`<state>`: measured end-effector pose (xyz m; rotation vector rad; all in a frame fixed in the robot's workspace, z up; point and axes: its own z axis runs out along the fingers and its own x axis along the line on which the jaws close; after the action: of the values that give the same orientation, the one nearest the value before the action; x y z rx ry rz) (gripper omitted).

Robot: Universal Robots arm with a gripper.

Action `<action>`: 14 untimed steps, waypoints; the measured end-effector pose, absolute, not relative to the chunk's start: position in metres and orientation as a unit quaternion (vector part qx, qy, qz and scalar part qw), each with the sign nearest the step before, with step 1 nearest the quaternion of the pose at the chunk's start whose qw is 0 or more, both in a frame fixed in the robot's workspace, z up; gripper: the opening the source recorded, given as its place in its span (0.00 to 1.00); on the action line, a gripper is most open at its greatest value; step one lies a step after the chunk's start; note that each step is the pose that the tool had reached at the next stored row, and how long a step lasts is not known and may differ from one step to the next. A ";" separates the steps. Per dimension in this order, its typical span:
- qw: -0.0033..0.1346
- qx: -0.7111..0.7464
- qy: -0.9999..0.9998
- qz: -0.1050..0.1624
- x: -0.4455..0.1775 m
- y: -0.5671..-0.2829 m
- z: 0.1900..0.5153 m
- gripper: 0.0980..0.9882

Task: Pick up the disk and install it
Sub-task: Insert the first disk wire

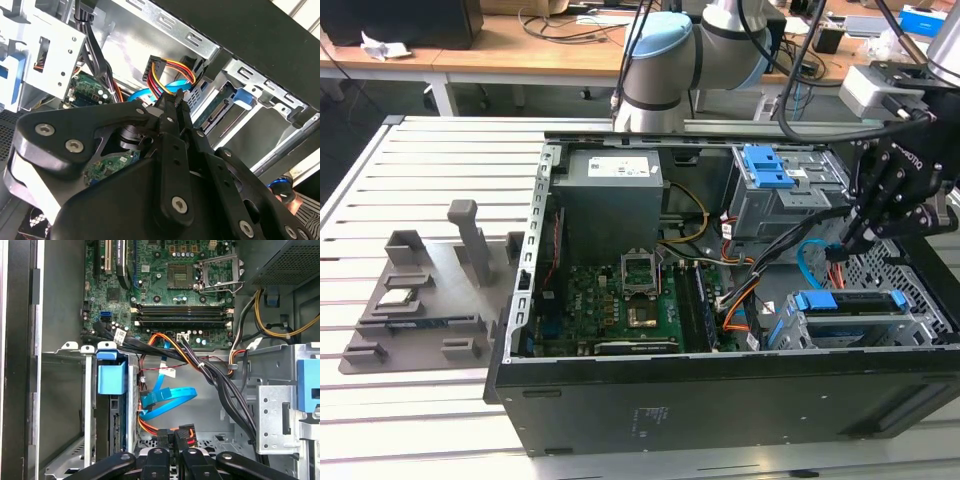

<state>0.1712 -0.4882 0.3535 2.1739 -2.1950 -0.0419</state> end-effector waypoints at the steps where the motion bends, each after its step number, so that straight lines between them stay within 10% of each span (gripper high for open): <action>1: 0.026 0.703 -0.710 -0.014 0.171 -0.489 0.353 0.08; 14: 0.026 0.703 -0.710 -0.014 0.170 -0.503 0.353 0.08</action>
<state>0.1704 -0.5026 0.3530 2.1738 -2.1949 -0.0418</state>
